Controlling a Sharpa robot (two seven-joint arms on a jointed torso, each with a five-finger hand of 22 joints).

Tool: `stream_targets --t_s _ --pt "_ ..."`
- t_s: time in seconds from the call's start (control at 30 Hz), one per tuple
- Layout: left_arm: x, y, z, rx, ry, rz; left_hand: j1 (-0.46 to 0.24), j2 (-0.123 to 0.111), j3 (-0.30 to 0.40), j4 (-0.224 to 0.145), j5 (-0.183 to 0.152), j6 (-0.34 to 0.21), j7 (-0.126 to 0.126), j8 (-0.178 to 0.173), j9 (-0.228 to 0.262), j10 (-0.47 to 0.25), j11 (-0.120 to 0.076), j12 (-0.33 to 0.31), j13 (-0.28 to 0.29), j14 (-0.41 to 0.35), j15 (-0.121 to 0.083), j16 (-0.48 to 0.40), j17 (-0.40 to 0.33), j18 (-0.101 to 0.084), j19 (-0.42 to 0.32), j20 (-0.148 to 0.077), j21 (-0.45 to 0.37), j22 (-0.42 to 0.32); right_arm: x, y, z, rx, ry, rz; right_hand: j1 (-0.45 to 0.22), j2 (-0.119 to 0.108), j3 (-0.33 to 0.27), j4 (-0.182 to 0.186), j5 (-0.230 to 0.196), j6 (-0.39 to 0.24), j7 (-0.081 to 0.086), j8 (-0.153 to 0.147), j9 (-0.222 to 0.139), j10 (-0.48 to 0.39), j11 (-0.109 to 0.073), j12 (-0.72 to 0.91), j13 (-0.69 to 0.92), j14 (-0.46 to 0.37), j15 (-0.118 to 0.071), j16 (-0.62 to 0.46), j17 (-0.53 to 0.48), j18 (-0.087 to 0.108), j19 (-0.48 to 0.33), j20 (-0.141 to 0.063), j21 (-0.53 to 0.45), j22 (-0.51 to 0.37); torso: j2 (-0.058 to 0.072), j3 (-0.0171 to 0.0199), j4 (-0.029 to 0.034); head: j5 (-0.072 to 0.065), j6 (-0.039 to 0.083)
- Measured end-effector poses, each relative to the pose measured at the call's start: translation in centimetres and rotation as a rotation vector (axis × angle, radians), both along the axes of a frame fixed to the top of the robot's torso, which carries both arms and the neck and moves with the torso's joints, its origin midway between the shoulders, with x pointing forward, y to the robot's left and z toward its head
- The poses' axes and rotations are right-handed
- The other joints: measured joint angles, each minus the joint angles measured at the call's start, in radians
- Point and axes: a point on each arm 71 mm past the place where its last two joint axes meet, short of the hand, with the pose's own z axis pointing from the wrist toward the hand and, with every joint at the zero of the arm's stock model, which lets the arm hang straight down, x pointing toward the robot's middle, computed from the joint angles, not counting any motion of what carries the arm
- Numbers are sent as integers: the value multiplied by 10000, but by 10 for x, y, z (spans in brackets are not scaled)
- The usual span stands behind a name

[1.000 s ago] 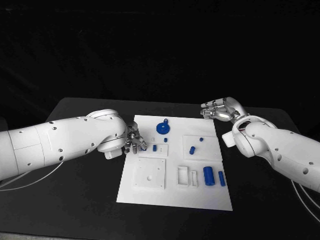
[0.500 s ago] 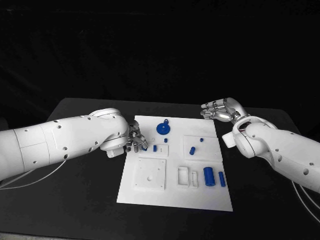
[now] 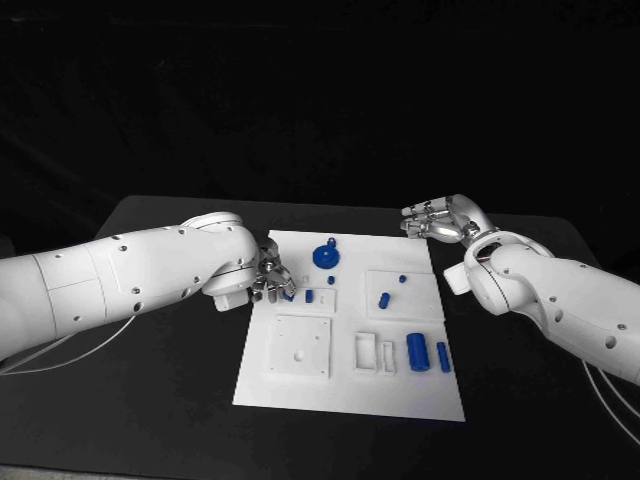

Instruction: Assemble the parts on the task board

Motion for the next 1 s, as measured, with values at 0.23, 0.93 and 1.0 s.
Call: stream_targets --t_s 0.23,0.93,1.0 --pt "1 0 0 5 121 -28 -66 65 0 -1 79 40 34 -41 32 0 0 38 -7 0 1 0 16 -1 0 0 0 0 0 0 0 -4 3 -3 0 0 0 0 0 0 0 0 0 0 0 0 0 0 0 0 0 0 0 0 0 0 -1 1 7 -15 -1" --pt "1 0 0 -64 189 8 -173 168 28 364 -980 63 53 -106 436 -1 0 77 35 -2 5 39 56 -1 0 0 -124 -1 0 -1 0 -11 14 -3 0 0 28 -29 0 0 0 0 0 0 0 0 0 0 0 0 0 0 0 0 0 0 -6 -11 13 -33 -6" --pt "1 0 0 -69 193 10 -172 167 2 479 -989 90 54 -195 546 -1 0 113 43 -2 5 39 56 -1 0 0 -165 -1 0 -1 0 -12 16 -3 0 0 28 -28 0 0 0 0 0 0 0 0 0 0 0 0 0 -1 0 0 0 0 -6 -10 13 -33 -9"
